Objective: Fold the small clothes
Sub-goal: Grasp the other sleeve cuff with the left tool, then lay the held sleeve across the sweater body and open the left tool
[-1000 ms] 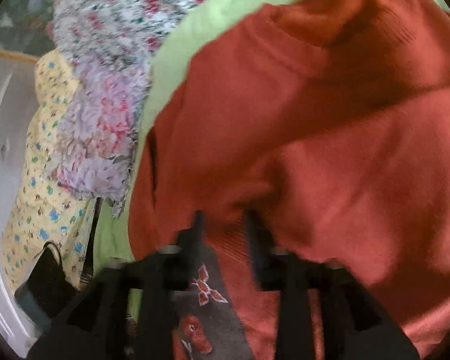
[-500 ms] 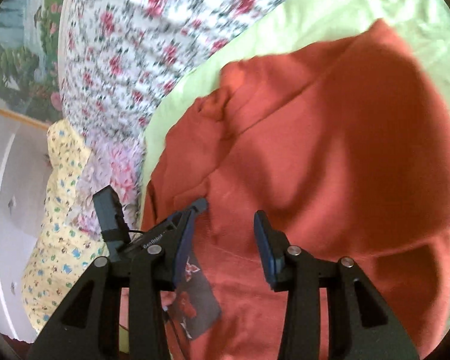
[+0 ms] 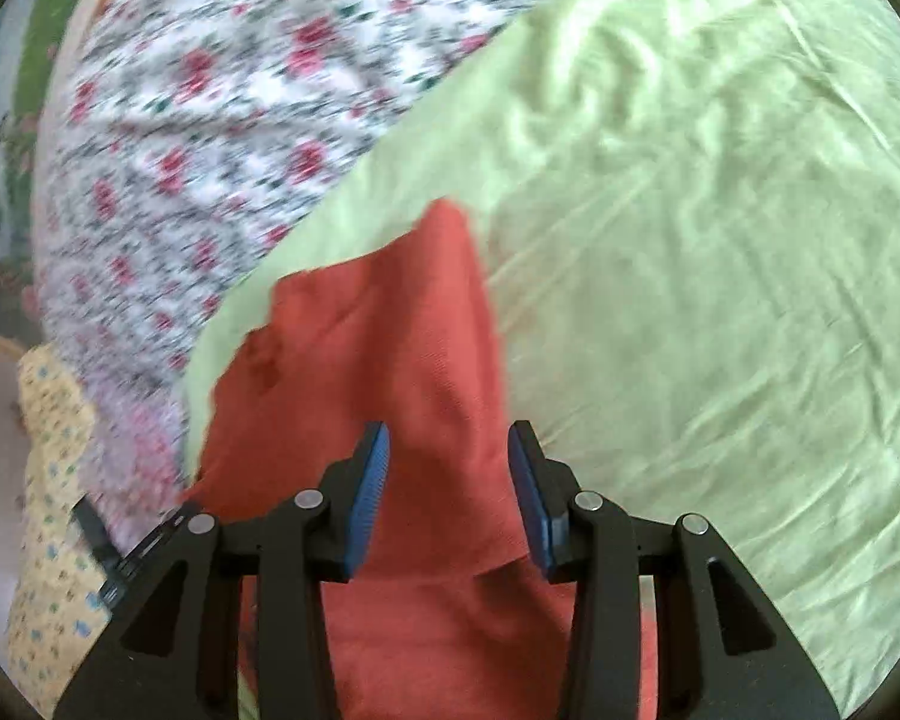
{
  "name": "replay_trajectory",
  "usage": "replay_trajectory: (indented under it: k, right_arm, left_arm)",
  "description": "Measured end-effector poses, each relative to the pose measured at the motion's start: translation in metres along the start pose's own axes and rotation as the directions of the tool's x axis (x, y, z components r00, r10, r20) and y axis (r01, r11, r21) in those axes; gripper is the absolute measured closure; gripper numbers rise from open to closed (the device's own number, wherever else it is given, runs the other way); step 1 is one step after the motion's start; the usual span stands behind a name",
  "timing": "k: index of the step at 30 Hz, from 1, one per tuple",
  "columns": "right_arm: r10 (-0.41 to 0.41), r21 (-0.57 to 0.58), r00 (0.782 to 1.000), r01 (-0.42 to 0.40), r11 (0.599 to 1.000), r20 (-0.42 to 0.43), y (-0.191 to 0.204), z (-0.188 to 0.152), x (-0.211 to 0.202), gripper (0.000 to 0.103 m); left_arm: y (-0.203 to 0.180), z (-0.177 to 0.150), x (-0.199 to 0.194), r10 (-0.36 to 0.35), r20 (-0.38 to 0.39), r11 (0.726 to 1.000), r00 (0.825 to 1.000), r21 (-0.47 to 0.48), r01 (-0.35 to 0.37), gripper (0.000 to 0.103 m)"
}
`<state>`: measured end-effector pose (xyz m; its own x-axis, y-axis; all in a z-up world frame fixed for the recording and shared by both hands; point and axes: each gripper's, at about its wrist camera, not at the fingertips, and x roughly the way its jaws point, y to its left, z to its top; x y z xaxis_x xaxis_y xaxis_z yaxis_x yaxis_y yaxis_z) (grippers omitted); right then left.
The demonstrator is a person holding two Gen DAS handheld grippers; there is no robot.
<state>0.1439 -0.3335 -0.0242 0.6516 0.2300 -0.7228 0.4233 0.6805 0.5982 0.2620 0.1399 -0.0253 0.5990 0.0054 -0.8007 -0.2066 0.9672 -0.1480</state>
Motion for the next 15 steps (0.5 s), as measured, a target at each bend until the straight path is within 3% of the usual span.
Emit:
replay_trajectory:
  k: [2, 6, 11, 15]
  right_arm:
    - [-0.037, 0.002, 0.999, 0.037, 0.999, -0.008, -0.004, 0.008, 0.011, 0.049]
    - [-0.046, -0.021, 0.998, 0.045, 0.999, -0.033, -0.001, 0.026, 0.037, 0.048]
    - [-0.046, -0.067, 0.996, 0.04, 0.997, -0.081, 0.016, 0.046, 0.072, 0.044]
    - [-0.027, -0.082, 0.995, 0.019, 0.996, -0.095, 0.02, 0.047, 0.079, 0.042]
  left_arm:
    - [-0.002, -0.004, 0.003, 0.004, -0.017, 1.0, 1.0, 0.007, -0.004, 0.101]
    - [-0.002, -0.012, -0.001, 0.019, -0.02, 1.0, 1.0, -0.002, -0.019, 0.101]
    - [0.02, -0.01, -0.005, 0.032, -0.015, 0.995, 0.999, -0.098, -0.033, 0.101]
    - [0.016, -0.012, -0.006, 0.052, -0.009, 0.996, 0.999, -0.07, -0.052, 0.101]
